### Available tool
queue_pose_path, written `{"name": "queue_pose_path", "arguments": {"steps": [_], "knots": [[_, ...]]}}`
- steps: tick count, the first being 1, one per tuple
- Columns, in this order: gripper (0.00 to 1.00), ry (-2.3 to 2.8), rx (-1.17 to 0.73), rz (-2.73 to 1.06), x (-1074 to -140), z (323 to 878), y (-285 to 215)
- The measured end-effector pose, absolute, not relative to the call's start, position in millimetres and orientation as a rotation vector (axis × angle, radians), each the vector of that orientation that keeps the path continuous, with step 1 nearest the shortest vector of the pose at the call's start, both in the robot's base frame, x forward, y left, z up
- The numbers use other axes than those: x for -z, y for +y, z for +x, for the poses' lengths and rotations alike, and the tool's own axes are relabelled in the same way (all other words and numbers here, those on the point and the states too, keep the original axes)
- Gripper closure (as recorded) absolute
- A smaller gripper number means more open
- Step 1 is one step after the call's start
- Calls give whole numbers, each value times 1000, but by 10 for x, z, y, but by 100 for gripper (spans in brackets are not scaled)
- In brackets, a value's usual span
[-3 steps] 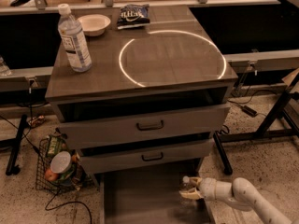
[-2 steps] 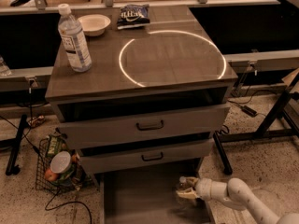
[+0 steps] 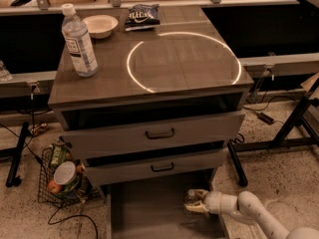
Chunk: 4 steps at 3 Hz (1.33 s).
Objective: Place water bottle into bottom drawer
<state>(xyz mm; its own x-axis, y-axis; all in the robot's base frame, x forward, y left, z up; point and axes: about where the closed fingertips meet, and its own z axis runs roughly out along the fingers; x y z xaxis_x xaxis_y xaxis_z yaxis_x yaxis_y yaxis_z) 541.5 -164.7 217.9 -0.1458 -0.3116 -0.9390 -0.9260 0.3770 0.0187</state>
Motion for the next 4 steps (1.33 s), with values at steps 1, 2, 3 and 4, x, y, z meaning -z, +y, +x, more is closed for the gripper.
{"name": "queue_pose_path", "arguments": {"steps": [1, 2, 3, 4], "knots": [[56, 1683, -770, -1099, -2205, 5345, -1737], [33, 1695, -750, -1087, -2233, 5282, -1816], [2, 1729, -729, -1060, -2242, 5140, -1947], [0, 1776, -699, -1033, -2255, 4998, -2109]]}}
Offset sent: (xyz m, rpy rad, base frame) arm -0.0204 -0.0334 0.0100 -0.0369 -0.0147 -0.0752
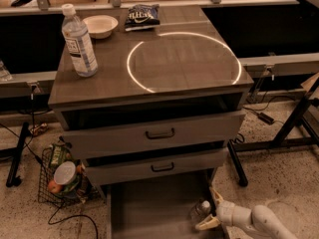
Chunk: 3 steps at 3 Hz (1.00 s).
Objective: Place water bottle into bottom drawer
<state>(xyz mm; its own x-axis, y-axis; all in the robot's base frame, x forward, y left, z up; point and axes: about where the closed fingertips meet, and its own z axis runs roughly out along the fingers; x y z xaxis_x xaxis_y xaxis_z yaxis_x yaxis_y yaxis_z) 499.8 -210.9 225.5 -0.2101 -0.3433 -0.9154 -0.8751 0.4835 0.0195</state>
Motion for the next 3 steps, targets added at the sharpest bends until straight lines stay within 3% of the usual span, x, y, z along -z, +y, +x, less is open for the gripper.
{"name": "queue_pose_path", "arguments": {"steps": [1, 3], "knots": [[0, 1816, -649, -1034, -2482, 4904, -2302], [0, 1848, -416, -1066, -3790, 4919, -2670]]}}
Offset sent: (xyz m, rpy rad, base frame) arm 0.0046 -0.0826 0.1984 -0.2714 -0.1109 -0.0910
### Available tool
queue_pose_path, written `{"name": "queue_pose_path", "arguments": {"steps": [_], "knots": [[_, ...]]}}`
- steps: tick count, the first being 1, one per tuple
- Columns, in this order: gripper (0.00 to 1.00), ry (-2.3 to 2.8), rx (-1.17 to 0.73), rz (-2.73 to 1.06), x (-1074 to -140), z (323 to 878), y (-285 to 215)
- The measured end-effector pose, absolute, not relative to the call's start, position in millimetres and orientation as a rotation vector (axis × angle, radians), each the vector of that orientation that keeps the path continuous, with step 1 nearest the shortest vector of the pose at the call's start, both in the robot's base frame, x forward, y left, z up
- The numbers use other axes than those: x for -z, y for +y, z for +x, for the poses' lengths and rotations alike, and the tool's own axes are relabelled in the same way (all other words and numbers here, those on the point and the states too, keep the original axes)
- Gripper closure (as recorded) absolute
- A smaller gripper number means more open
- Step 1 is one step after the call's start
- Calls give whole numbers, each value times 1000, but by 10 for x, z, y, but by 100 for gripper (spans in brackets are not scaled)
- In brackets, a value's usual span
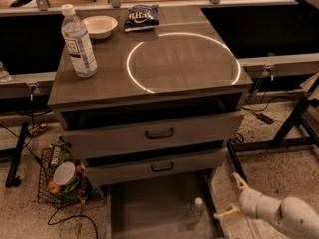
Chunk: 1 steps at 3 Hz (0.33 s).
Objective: Place water bottle into bottom drawer
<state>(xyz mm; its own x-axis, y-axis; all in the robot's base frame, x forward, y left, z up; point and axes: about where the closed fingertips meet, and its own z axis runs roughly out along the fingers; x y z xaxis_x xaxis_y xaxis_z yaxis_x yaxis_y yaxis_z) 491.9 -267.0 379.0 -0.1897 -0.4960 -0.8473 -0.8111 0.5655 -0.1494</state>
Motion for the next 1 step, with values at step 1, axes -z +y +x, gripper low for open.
{"name": "queue_pose_path", "arguments": {"steps": [1], "knots": [[0, 1833, -347, -1124, -4184, 4970, -2735]]}}
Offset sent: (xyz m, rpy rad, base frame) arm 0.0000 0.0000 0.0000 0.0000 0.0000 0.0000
